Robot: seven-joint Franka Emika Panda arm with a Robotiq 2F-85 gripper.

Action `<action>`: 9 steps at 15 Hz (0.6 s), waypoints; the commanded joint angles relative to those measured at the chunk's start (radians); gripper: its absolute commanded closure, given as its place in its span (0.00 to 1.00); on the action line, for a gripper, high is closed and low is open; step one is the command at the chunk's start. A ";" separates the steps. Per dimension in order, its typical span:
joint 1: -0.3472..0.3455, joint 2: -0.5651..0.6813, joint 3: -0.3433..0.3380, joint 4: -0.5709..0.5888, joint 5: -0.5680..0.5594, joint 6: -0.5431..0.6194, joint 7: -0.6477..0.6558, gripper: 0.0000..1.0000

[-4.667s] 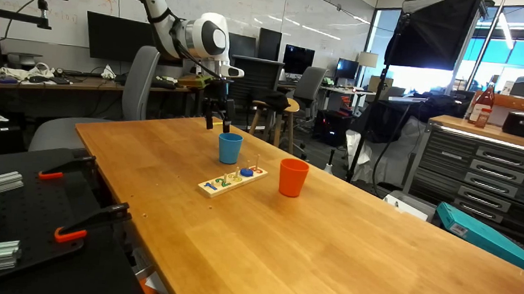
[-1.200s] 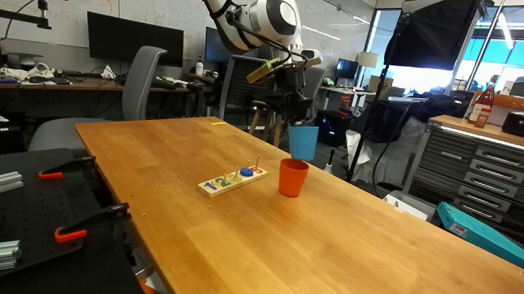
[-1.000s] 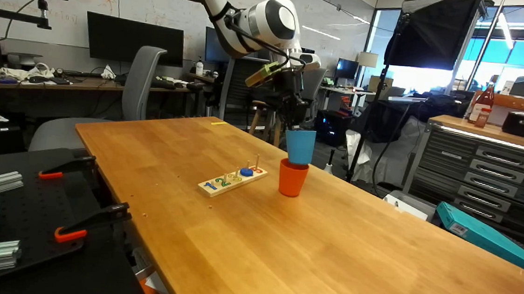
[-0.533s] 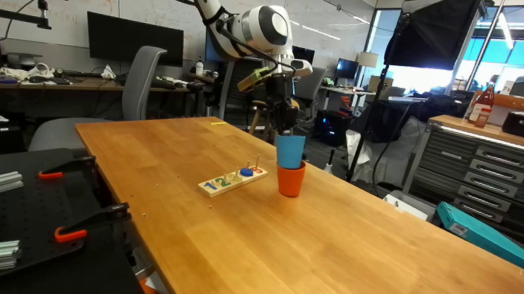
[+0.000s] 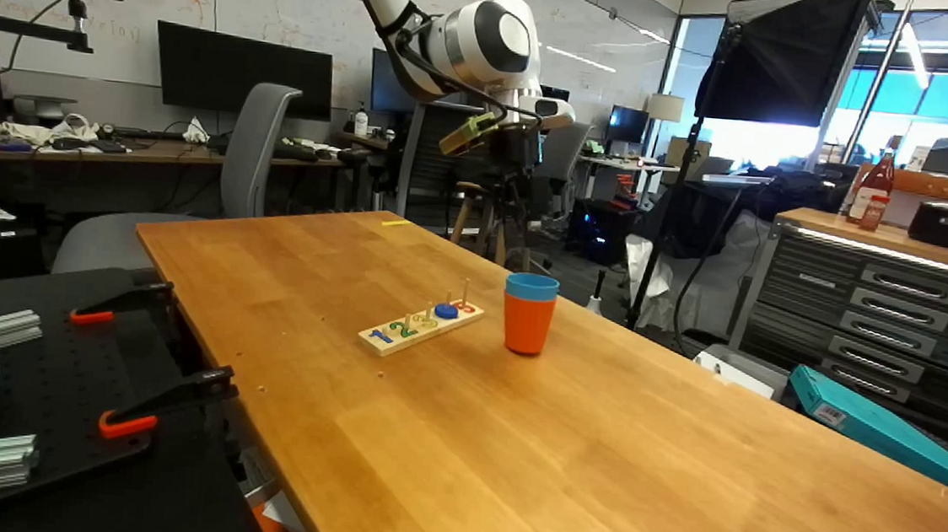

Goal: Put the blue cup inside the orange cup

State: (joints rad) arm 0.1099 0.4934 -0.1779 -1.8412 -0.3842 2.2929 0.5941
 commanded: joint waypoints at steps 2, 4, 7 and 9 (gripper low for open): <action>-0.046 -0.034 0.068 0.103 0.176 -0.129 -0.166 0.00; -0.059 -0.054 0.098 0.147 0.250 -0.201 -0.243 0.00; -0.079 -0.071 0.134 0.228 0.351 -0.331 -0.344 0.00; -0.097 -0.074 0.154 0.296 0.420 -0.433 -0.410 0.00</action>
State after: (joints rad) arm 0.0564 0.4269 -0.0662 -1.6439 -0.0560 2.0003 0.2878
